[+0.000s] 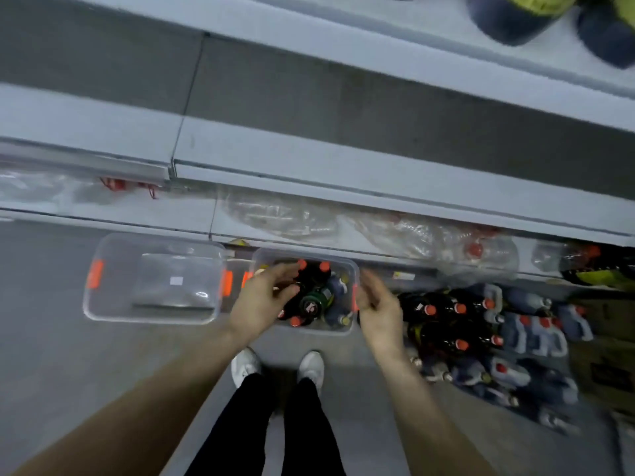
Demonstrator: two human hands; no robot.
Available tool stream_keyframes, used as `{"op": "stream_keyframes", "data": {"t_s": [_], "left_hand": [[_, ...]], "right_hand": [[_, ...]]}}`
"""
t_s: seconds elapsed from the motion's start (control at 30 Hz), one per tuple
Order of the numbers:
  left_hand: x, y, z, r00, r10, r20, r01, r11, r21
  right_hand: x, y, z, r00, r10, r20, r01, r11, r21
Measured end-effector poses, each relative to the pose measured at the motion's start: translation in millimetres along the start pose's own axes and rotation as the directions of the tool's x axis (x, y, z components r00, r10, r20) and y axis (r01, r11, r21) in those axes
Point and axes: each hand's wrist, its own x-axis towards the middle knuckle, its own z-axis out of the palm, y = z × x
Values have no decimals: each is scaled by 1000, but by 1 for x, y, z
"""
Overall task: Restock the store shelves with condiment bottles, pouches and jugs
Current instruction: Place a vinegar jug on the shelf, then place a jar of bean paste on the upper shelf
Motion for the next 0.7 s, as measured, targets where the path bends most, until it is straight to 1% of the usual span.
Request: {"op": "stream_keyframes", "data": {"t_s": [0.03, 0.1, 0.17, 0.23, 0.3, 0.4, 0.5, 0.6, 0.7], "left_hand": [[1, -5, 4, 1000, -20, 1, 20, 1000, 0], [8, -34, 27, 995, -103, 3, 103, 995, -2], [13, -62, 50, 988, -156, -6, 156, 987, 32], [19, -93, 74, 984, -176, 17, 175, 983, 46], [27, -126, 95, 978, -203, 48, 199, 976, 84], [36, -164, 119, 969, -236, 72, 222, 961, 166], [50, -194, 143, 965, -253, 69, 236, 953, 189], [69, -217, 161, 967, -245, 64, 225, 947, 231], [97, -240, 179, 975, -218, 43, 198, 940, 278]], "right_hand": [[2, 5, 3, 1000, 11, 2, -11, 1000, -15], [9, 36, 21, 997, 61, 41, -58, 997, -56], [13, 64, 38, 991, 87, 101, -75, 991, -113], [24, 93, 54, 984, 96, 153, -74, 986, -146], [36, 123, 68, 978, 112, 174, -85, 984, -156], [53, 161, 80, 979, 106, 173, -75, 981, -180], [70, 205, 92, 976, 134, 172, -100, 976, -192], [90, 240, 103, 959, 190, 211, -144, 966, -217], [113, 271, 113, 950, 184, 251, -110, 953, -283]]}}
